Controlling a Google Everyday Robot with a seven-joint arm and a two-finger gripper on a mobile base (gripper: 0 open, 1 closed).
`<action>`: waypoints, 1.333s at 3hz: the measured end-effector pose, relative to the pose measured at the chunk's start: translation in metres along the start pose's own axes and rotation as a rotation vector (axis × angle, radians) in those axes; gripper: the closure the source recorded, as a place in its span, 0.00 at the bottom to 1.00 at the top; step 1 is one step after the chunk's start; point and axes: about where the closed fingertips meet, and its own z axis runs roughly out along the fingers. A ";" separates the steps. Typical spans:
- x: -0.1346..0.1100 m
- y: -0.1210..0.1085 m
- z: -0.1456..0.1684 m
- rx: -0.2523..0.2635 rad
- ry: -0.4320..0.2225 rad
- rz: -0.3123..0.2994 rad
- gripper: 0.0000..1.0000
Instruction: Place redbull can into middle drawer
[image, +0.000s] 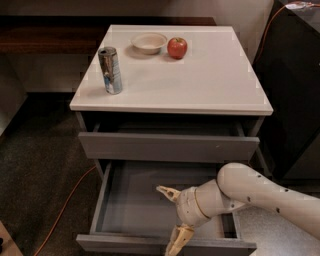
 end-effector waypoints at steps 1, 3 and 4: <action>0.000 0.000 0.000 0.000 0.000 0.000 0.00; -0.072 -0.031 -0.039 -0.095 -0.137 -0.034 0.00; -0.119 -0.050 -0.060 -0.108 -0.171 0.043 0.00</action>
Offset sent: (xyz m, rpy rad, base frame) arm 0.0266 0.0145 0.0776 0.2181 0.0278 0.1717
